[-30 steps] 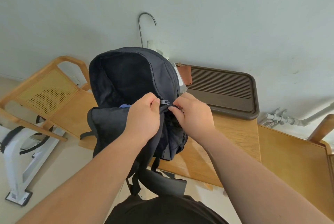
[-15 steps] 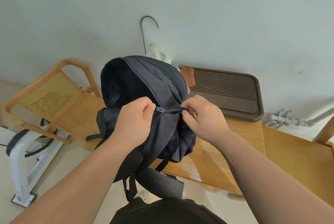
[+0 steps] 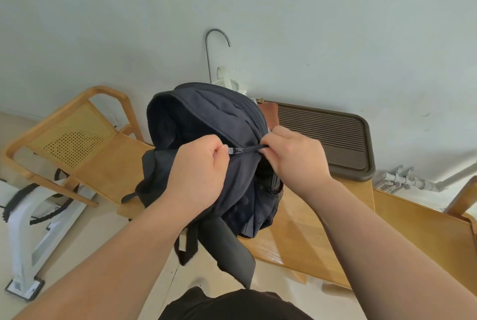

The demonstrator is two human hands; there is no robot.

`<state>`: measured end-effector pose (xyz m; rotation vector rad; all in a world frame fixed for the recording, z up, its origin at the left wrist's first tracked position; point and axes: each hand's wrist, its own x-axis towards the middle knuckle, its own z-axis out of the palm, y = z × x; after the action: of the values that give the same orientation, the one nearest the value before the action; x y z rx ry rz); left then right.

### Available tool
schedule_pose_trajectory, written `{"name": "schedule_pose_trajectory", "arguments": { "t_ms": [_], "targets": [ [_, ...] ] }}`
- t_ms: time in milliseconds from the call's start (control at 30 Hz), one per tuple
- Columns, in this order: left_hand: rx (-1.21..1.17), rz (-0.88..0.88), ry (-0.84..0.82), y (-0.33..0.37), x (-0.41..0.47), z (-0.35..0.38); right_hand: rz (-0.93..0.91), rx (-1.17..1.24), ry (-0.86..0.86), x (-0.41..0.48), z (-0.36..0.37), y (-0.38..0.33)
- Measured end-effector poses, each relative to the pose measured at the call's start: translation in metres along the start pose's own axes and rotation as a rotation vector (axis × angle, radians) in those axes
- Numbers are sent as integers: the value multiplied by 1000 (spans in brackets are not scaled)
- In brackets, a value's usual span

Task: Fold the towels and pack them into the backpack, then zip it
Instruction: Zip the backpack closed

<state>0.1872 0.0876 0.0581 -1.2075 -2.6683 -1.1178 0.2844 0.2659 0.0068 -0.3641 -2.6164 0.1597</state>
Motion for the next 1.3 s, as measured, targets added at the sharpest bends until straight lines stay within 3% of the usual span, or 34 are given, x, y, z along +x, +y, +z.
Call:
{"name": "schedule_pose_trajectory", "arguments": {
  "t_ms": [333, 600, 700, 800, 1033, 1200, 1300],
  "targets": [
    [61, 25, 23, -3, 6, -23, 78, 11, 6, 2, -5, 10],
    [-33, -55, -35, -36, -1, -34, 116, 163, -154, 2, -8, -26],
    [-60, 3, -61, -44, 0, -38, 46, 267, -93, 5, -11, -61],
    [-65, 85, -74, -52, 4, -40, -37, 147, -58, 14, 0, -90],
    [-96, 150, -98, -98, 25, -67, 136, -119, 30, 24, 25, -108],
    [-131, 224, -166, -131, 47, -87, 329, -122, -59, 38, 15, -130],
    [-200, 278, -218, -143, 59, -102, 307, -35, -93, 51, 7, -159]
  ]
}}
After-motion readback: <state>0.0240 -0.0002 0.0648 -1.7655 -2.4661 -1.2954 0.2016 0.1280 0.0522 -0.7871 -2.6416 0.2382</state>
